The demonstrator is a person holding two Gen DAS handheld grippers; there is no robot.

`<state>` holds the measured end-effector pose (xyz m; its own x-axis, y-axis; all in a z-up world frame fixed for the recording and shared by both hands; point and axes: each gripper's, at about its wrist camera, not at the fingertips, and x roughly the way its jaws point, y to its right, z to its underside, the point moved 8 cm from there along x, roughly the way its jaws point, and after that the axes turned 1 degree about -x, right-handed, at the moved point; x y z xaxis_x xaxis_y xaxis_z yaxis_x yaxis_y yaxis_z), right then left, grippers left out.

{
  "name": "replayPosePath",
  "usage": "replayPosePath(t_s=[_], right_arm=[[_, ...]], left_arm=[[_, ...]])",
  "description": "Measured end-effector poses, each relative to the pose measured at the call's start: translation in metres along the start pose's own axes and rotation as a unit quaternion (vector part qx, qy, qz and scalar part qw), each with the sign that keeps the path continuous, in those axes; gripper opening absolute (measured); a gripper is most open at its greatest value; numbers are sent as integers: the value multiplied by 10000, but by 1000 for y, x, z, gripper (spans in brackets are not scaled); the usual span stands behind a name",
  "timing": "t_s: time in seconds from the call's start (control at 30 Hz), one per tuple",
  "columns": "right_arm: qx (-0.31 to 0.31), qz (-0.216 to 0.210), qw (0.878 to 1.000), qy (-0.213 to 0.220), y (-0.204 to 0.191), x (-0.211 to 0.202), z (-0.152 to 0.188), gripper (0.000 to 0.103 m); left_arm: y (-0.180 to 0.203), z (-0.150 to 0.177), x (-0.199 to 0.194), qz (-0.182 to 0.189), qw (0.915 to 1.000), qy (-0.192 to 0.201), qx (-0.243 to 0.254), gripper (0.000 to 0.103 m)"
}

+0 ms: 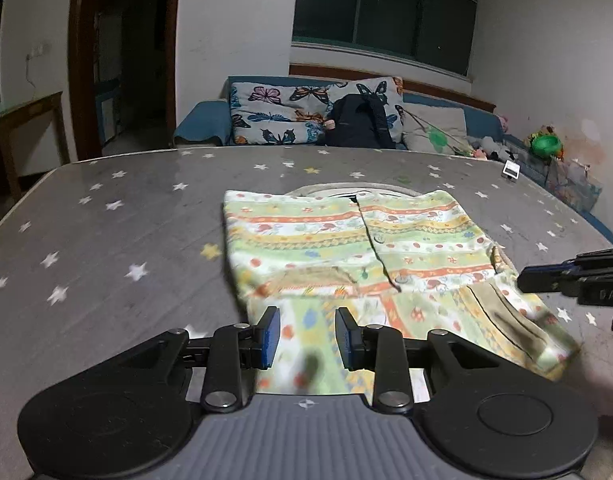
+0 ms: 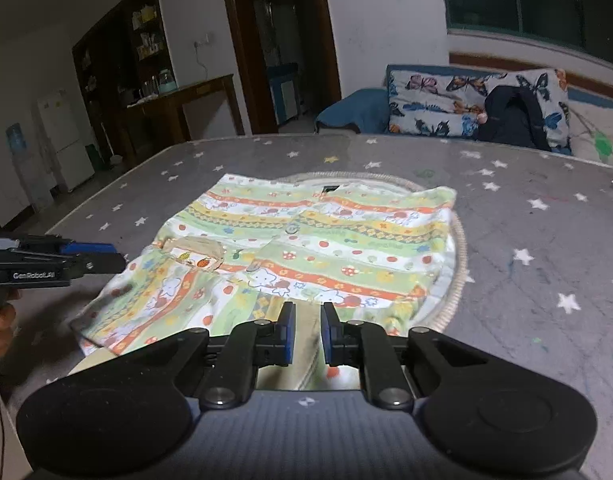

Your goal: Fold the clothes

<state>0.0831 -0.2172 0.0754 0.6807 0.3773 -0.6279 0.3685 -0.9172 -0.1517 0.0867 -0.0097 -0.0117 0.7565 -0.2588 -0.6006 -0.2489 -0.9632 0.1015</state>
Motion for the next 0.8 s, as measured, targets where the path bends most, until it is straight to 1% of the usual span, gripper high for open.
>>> replayPosePath(t_s=[0.07,0.2,0.27,0.37,0.47,0.57,0.7,0.73,0.8], right_arm=[[-23,-11,10000,-69,-1,13,1,13],[-112,-63,9998,-160,-2,30,6,13],[-181,-79,9996,-220,-3,37,10,13],[-408,-12,9990,-206,-7,35,11,13],[-571,-36,9983,-148,-13,27,11,13],[-716,-276,9970,-91,-28,16,15,19],[-1069,-517,9928,-175,-51,9,26,22],[-1114,-523,9922,-219,-53,9,29,23],[-1204,-509,9910,-306,-56,10,36,23]], left_arm=[[0,-1,13,-6,10000,-59,-68,31],[-12,4,35,-190,9994,-234,-171,30],[-19,7,37,-269,9992,-235,-181,30],[-22,8,32,-310,9991,-246,-171,30],[-11,9,20,-283,9994,-178,29,30],[10,13,4,-80,9995,-33,296,31],[38,28,-9,199,9971,-34,736,31],[44,33,-10,231,9958,-53,889,31],[51,43,-10,120,9926,-70,1204,32]])
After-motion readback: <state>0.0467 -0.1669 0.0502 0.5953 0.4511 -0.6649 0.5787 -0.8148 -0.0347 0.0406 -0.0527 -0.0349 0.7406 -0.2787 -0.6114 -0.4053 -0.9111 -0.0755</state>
